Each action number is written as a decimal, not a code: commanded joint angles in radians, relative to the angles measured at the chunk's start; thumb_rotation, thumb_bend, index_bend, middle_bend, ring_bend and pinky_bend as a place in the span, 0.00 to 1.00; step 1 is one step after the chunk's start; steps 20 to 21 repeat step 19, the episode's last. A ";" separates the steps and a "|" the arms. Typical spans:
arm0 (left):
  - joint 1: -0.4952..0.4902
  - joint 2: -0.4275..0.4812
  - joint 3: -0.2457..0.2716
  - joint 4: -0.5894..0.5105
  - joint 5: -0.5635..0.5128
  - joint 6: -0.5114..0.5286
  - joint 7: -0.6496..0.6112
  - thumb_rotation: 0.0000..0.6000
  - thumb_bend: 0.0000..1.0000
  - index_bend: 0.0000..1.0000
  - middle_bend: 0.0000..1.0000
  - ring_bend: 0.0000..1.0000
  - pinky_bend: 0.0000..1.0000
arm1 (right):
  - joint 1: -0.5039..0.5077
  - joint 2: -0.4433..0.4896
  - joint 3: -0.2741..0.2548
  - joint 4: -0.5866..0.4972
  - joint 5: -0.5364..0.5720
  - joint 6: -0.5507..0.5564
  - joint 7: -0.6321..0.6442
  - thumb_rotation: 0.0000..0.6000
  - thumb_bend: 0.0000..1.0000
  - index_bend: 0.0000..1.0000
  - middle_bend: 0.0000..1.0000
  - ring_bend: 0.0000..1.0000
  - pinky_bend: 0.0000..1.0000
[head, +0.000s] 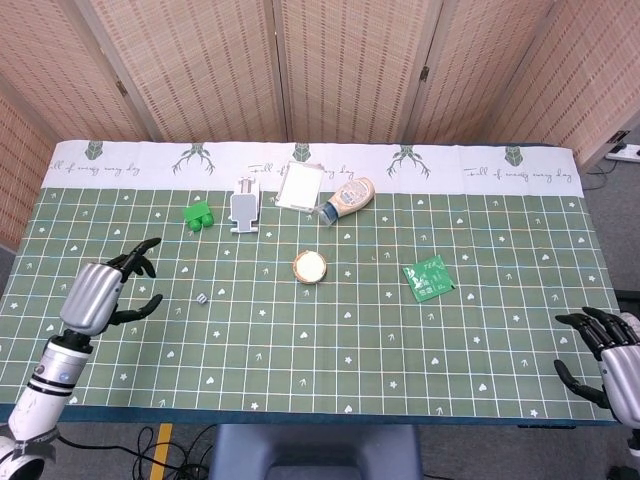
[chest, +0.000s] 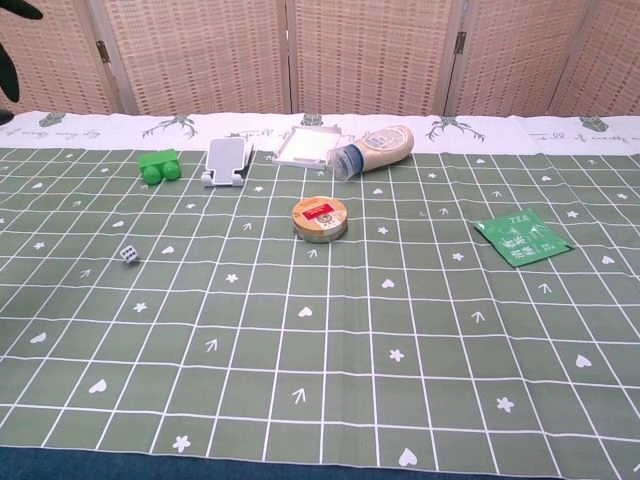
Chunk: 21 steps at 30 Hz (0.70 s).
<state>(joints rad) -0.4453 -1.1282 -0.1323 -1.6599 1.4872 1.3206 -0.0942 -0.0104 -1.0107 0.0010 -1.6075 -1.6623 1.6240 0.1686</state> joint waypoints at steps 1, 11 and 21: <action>0.019 0.021 0.014 -0.016 -0.025 -0.011 0.031 1.00 0.31 0.17 0.51 0.46 0.75 | 0.001 0.004 0.001 -0.003 -0.001 0.000 -0.002 1.00 0.25 0.28 0.30 0.19 0.21; 0.095 0.099 0.052 -0.068 -0.134 -0.012 0.179 1.00 0.31 0.20 0.42 0.39 0.60 | 0.010 0.017 -0.001 -0.022 0.005 -0.023 -0.012 1.00 0.25 0.28 0.30 0.19 0.21; 0.198 0.088 0.075 -0.063 -0.150 0.118 0.256 1.00 0.31 0.21 0.42 0.39 0.58 | 0.023 0.021 -0.001 -0.024 -0.008 -0.034 0.001 1.00 0.25 0.28 0.30 0.19 0.21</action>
